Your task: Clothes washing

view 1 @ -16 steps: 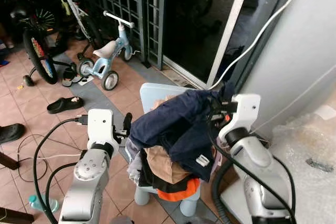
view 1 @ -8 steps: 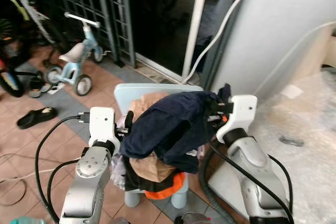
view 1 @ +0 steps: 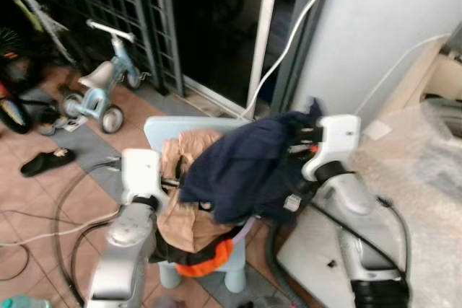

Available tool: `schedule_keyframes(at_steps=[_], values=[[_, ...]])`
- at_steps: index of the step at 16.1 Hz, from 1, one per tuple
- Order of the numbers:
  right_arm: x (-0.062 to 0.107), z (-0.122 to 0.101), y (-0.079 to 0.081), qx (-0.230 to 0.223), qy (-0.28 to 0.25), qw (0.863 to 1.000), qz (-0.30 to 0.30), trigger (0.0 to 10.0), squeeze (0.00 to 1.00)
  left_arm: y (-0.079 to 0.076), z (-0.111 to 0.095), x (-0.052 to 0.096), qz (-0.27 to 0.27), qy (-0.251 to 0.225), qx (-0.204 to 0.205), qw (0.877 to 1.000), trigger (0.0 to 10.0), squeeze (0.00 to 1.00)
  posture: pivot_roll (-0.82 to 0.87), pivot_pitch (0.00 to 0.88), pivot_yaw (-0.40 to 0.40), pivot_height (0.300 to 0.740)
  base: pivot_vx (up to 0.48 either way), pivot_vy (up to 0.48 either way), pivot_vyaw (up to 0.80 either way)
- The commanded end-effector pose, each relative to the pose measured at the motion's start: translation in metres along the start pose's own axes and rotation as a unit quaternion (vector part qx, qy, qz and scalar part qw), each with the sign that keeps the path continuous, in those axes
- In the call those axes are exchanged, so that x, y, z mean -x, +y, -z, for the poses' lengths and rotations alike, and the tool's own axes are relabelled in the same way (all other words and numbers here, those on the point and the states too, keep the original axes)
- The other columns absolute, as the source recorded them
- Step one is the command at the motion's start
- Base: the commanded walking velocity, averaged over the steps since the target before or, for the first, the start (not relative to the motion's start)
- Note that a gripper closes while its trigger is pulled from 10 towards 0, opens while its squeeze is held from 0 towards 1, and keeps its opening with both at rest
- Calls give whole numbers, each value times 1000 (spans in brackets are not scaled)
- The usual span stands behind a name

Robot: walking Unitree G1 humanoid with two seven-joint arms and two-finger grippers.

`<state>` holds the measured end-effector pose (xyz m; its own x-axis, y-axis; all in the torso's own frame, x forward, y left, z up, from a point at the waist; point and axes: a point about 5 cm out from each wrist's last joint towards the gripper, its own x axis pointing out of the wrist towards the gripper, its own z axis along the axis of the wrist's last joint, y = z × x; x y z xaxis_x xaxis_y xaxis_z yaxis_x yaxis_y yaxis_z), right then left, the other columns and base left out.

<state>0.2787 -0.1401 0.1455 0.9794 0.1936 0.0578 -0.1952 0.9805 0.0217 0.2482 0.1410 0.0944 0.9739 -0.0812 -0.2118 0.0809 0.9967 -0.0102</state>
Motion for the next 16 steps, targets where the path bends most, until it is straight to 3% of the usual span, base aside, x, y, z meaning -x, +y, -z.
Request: schedule_keyframes(at_steps=[1,3,6,9,13,16], values=[[-7,-13,-1,8,-32,999,9,10000,0,5,1,0,-7,4,-4,1000,10000,0,-18,0,-7,740,0,-439,0],[-12,-18,-7,19,-42,999,23,10000,0,4,2,-1,-6,5,-4,1000,10000,0,-19,0,-6,740,0,-422,0],[-19,-24,-18,31,-50,997,44,10000,0,4,1,-2,-4,3,-1,1000,10000,0,-19,0,-6,740,0,0,-533],[-30,-42,-30,54,-82,993,72,10000,0,5,0,-2,-7,-2,5,1000,10000,0,-18,0,-4,740,0,0,0],[-42,-65,-79,71,-93,974,196,10000,0,4,-2,-3,-12,-8,14,1000,10000,0,-21,0,-6,740,0,0,-800],[-40,-53,-91,80,-60,967,234,10000,0,5,-1,-3,-16,-5,33,999,10000,0,-20,0,-9,740,0,0,-800]])
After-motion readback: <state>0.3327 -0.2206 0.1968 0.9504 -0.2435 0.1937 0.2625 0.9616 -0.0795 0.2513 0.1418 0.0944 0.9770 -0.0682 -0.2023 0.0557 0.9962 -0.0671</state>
